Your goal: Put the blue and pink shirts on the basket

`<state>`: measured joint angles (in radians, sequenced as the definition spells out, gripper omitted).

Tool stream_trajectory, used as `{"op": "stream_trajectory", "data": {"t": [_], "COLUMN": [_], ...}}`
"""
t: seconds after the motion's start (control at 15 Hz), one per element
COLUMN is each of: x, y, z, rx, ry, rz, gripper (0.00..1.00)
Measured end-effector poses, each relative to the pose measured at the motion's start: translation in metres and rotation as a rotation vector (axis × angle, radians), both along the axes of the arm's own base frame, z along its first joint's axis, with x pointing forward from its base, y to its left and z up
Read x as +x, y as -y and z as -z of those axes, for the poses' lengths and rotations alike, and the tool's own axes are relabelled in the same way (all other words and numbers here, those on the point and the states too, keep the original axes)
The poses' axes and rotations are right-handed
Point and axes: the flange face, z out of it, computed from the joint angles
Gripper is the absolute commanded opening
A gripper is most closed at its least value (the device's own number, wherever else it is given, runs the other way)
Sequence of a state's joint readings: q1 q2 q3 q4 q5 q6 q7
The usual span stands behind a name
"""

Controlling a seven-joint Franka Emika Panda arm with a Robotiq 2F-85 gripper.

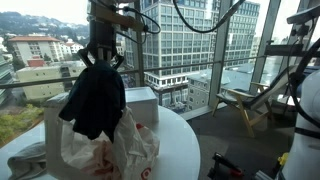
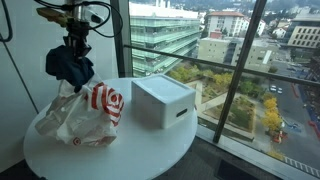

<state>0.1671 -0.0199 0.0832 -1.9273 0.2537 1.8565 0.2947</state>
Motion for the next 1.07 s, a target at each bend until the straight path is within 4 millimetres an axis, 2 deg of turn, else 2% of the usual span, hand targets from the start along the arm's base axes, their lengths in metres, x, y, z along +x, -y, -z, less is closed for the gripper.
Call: {"op": "stream_trajectory", "data": {"t": [0.4, 0.73, 1.07], "x": [-0.023, -0.045, -0.064], "y": [0.031, 0.065, 0.099], "z": [-0.088, -0.14, -0.194], "rx": [-0.013, -0.04, -0.052], "ry": [0.176, 0.249, 0.418], "rz": [0.106, 0.218, 0.378], "gripper": [0.12, 0.16, 0.14]}}
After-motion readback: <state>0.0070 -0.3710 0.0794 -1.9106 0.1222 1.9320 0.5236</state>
